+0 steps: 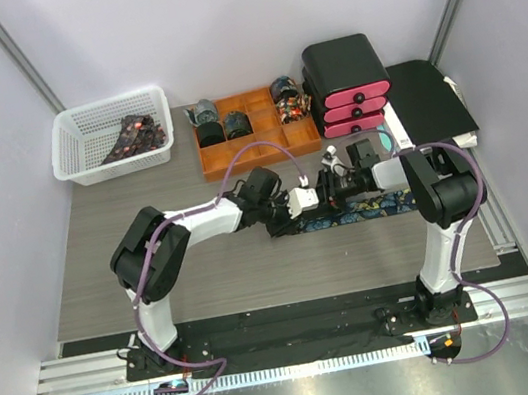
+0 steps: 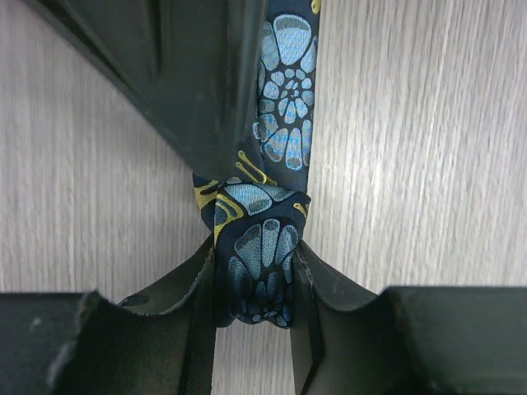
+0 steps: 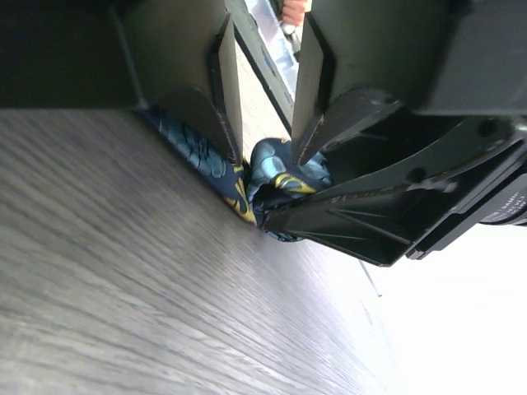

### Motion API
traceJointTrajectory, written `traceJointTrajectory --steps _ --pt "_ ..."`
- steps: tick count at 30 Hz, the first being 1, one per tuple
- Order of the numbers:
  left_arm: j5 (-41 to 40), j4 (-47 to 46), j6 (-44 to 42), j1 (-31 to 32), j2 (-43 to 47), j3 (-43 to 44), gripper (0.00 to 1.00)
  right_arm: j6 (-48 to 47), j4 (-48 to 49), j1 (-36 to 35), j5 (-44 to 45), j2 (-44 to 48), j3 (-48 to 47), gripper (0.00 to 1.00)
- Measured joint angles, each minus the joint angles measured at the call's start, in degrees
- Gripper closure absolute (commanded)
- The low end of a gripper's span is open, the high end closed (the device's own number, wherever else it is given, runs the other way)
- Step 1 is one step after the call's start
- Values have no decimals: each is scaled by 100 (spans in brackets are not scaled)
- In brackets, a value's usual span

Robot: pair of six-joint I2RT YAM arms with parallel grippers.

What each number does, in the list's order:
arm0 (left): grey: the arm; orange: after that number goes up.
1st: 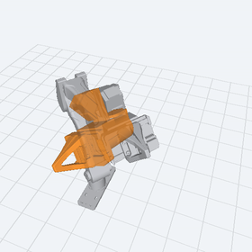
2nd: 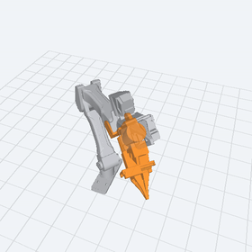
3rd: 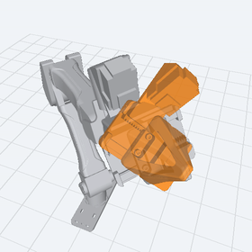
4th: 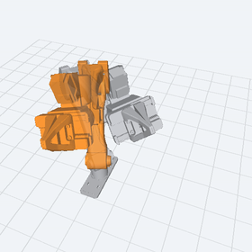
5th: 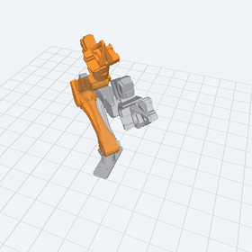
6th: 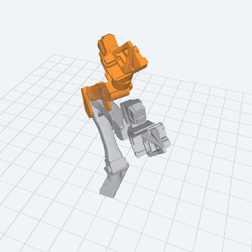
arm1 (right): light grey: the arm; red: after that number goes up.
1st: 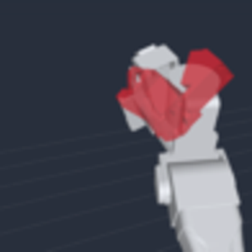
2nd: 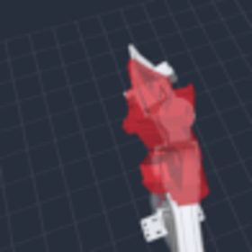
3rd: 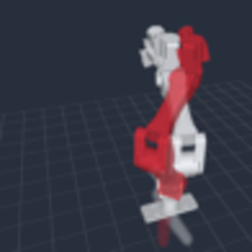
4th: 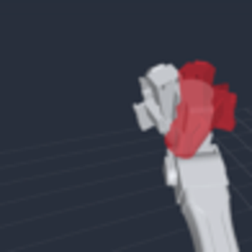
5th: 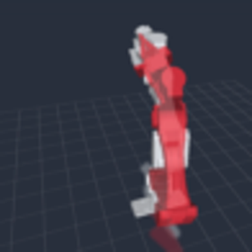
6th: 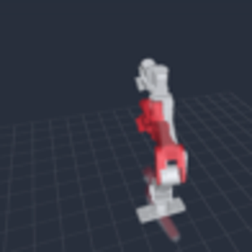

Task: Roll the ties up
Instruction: Roll the tie at the center of the board.

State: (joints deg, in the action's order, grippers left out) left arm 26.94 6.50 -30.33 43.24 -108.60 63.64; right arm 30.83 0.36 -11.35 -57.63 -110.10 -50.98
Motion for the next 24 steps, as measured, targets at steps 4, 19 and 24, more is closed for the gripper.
traceJointTrajectory --steps 4,19,24 --pt "-160 640 -44 33 -160 422 69 96 122 -44 35 66 39 55" --pt "-310 1172 -15 57 -343 826 60 979 1224 -474 -44 -289 181 97" --pt "-304 1180 15 42 -343 833 42 664 951 -402 -72 -323 122 99"
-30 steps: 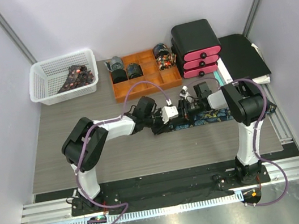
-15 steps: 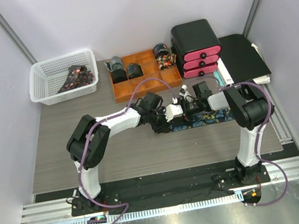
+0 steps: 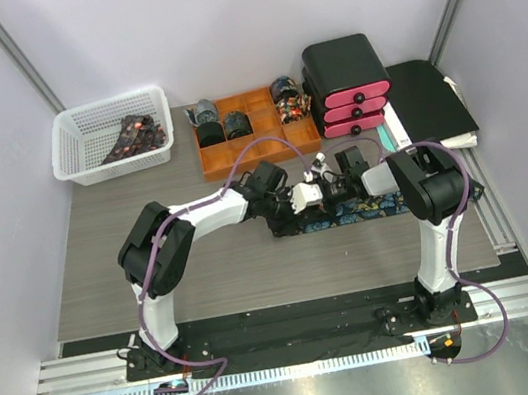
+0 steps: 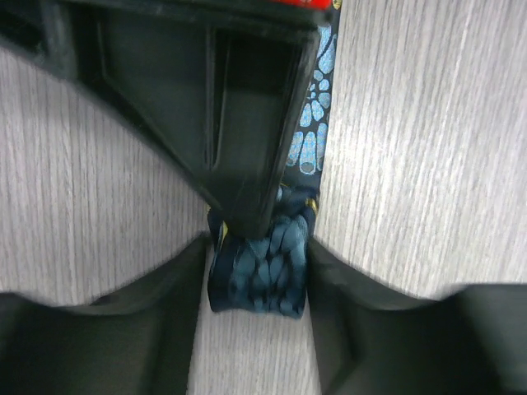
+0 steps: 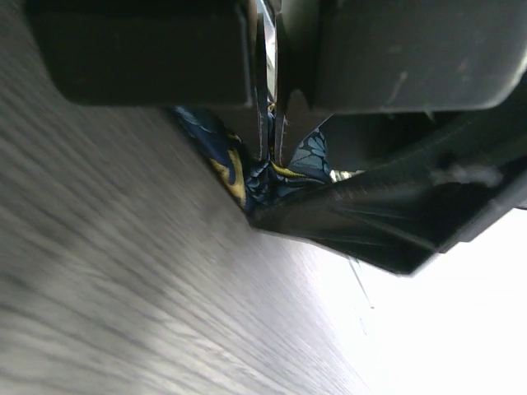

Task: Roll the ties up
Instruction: Roll the tie at the center of the board.

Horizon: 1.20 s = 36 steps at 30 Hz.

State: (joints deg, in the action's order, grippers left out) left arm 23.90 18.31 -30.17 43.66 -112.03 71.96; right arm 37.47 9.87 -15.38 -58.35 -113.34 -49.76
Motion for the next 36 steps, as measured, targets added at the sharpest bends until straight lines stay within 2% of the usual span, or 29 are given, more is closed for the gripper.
traceJointTrajectory --steps 4,9,13,18,22,25,28,29,30,33,36 --pt "308 -50 153 -166 76 -98 22 -420 -321 142 -85 -157 -120 99" --pt "772 -516 625 -627 619 -920 18 -660 -503 238 -378 -415 -278 99" --pt "1034 -999 949 -684 822 -1318 18 -726 -540 275 -446 -468 -315 99" --pt "1193 -1882 1403 -614 708 -1440 22 -675 -337 289 -472 -466 -221 99" --pt "1257 -2675 1759 -612 444 -1600 43 -487 -26 306 -492 -455 -109 99" --pt "1322 -3032 1797 -605 297 -1609 54 -269 234 317 -507 -455 -31 98" --pt "1305 -3062 1646 -555 267 -1611 58 -111 387 326 -501 -442 22 97" --pt "1274 -3042 1563 -522 269 -1611 58 -101 415 326 -487 -431 35 97" --pt "1239 -3034 1456 -490 269 -1611 50 -87 450 323 -472 -411 55 98" --pt "1123 -3014 1161 -409 313 -1644 42 -90 509 323 -400 -361 116 99" --pt "1073 -3093 981 -319 382 -1766 43 -96 511 310 -389 -358 120 99"
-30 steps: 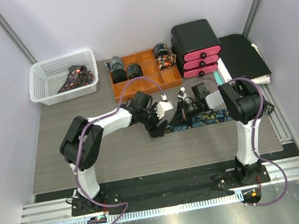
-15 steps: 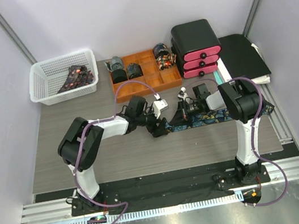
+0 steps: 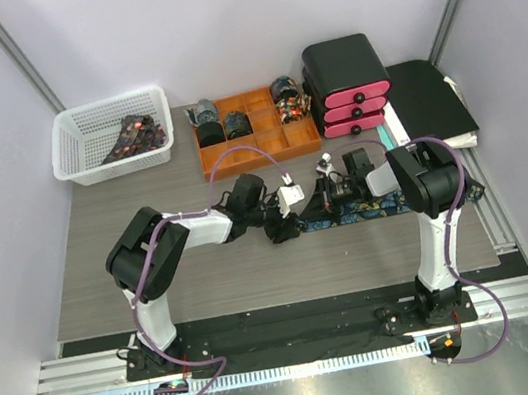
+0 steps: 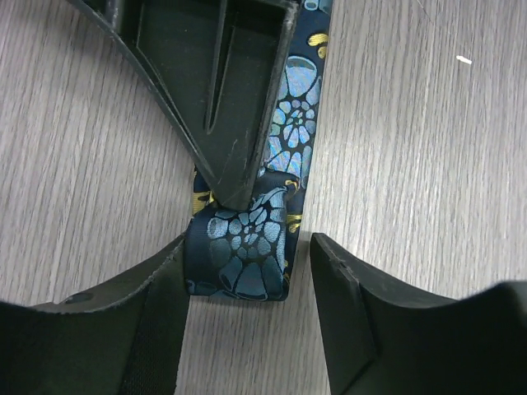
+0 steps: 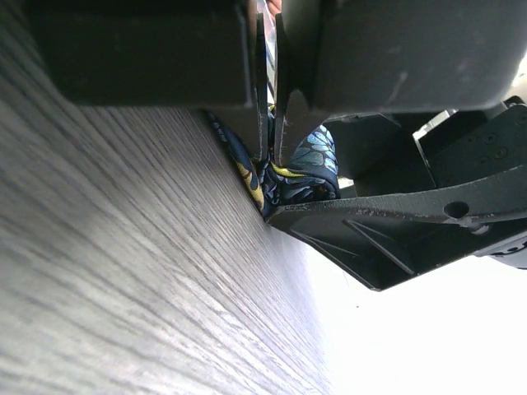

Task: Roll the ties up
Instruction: Roll the tie at the center of the board.

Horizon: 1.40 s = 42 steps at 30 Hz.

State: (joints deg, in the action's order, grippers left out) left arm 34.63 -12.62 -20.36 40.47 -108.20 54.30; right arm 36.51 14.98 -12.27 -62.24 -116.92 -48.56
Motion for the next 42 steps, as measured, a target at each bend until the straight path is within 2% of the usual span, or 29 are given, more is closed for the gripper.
traceJointTrajectory --steps 2,6,8,9,13,16,19,24,32,35,36,39,42 --pt "-11 -57 -79 15 4 -31 46 0 2 -4 2 0 0 99" --pt "-107 -68 -216 17 0 -33 65 -4 26 -4 0 -2 11 98" --pt "-122 -31 -256 17 -2 -17 73 -11 31 -4 0 -2 13 83" --pt "-129 22 -269 20 -2 4 76 -11 26 -4 -2 0 9 79" --pt "-229 463 -308 52 -2 221 79 -114 -260 22 -68 46 -103 55" --pt "-463 876 -402 129 -2 428 81 -535 -918 81 31 317 -264 50" --pt "-732 1263 -461 219 -2 623 81 -1019 -1674 234 291 643 -442 49" --pt "-1189 1882 -522 422 -87 1016 82 -1309 -2184 343 459 1075 -457 50" --pt "-1663 2319 -487 564 -289 1471 78 -940 -1781 26 509 1014 -166 54" --pt "-1759 2400 -455 592 -313 1532 75 -798 -1547 -63 549 835 -157 78" --pt "-1779 2409 -444 597 -315 1539 74 -741 -1495 -63 540 798 -155 89" --pt "-1797 2417 -433 599 -317 1543 69 -660 -1388 -63 501 776 -144 99" --pt "-1799 2411 -437 597 -317 1543 52 -638 -1300 -35 470 748 -109 99"
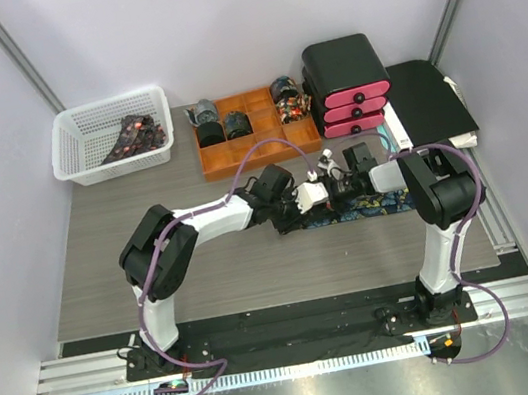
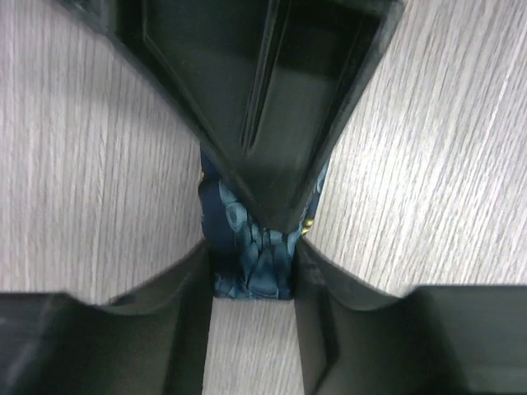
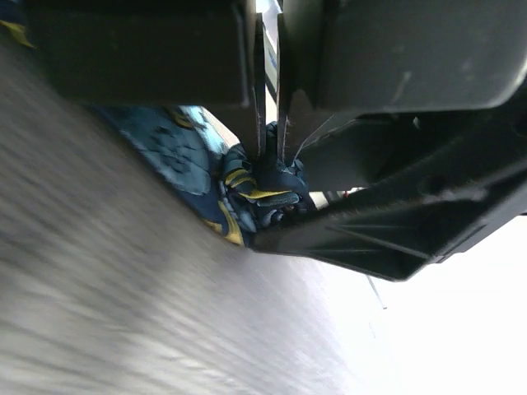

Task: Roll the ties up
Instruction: Roll the tie at the center of the board.

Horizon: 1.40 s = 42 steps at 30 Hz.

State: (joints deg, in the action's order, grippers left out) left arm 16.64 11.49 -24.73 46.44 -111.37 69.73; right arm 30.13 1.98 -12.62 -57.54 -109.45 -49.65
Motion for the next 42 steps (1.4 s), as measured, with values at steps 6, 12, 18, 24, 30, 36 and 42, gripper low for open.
traceJointTrajectory --steps 6,12,18,24,30,36,42 --pt "498 -111 -22 -310 149 -278 30 20 63 291 -179 -225 76 99" --pt "1187 -658 164 -796 457 -881 27 -9 258 507 -645 -599 105 99" --pt "1665 -1596 363 -743 546 -1405 24 -330 151 671 -1034 -863 -90 99" --pt "1834 -2500 463 -599 319 -1554 24 -503 -55 715 -1161 -927 -186 99" --pt "1709 -3158 533 -380 74 -1552 25 -651 -245 723 -1172 -942 -238 99" --pt "1565 -3314 584 -284 -22 -1491 39 -844 -470 737 -1172 -946 -282 99" --pt "1235 -3294 431 -118 -33 -1412 63 -994 -601 723 -1255 -944 -271 99"
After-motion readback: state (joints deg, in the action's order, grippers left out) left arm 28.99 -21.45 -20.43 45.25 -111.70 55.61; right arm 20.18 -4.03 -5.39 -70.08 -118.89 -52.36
